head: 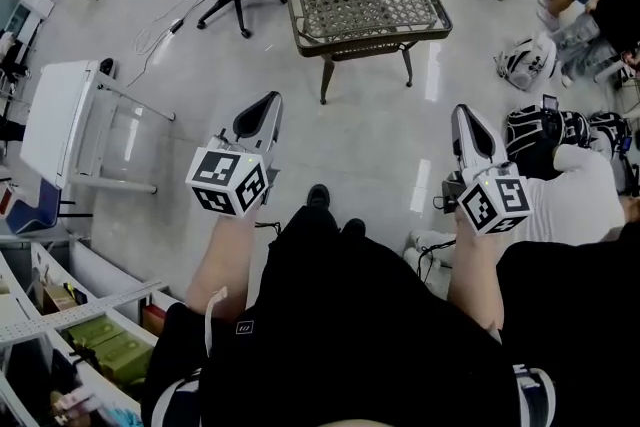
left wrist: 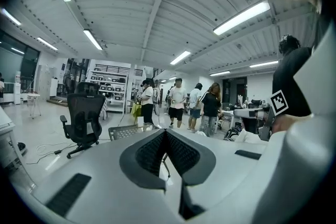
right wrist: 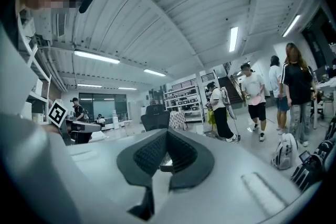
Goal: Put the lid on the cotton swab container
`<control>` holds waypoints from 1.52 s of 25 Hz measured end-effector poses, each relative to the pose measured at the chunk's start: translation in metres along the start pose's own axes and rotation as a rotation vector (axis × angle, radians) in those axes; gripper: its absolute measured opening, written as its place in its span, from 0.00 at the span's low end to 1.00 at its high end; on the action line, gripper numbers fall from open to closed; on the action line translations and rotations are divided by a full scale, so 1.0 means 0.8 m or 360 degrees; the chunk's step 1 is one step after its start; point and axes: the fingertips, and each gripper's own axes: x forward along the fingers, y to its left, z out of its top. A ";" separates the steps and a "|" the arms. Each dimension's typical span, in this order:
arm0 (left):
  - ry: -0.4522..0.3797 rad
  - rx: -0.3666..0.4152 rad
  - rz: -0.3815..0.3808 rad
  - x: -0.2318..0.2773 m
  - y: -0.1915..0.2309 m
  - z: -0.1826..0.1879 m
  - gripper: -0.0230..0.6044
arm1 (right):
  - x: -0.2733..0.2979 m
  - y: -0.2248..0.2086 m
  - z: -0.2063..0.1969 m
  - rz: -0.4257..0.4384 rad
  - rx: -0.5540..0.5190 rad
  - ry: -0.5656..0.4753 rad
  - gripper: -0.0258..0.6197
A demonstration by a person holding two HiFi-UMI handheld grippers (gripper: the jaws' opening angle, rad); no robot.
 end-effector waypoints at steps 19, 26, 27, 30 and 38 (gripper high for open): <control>0.0032 -0.0084 -0.0140 0.199 0.139 0.026 0.04 | 0.207 -0.046 -0.014 -0.0043 0.0035 0.0164 0.05; 0.0037 -0.0115 -0.0170 0.259 0.231 0.044 0.04 | 0.329 -0.021 -0.016 -0.0007 0.0023 0.0230 0.05; 0.0038 -0.0122 -0.0175 0.264 0.243 0.045 0.04 | 0.343 -0.016 -0.015 -0.0006 0.0019 0.0235 0.05; 0.0046 -0.0133 -0.0187 0.279 0.276 0.046 0.04 | 0.377 -0.004 -0.014 -0.0007 0.0015 0.0243 0.05; 0.0043 -0.0162 -0.0268 0.329 0.282 0.054 0.04 | 0.412 -0.027 -0.011 -0.0058 -0.0001 0.0293 0.05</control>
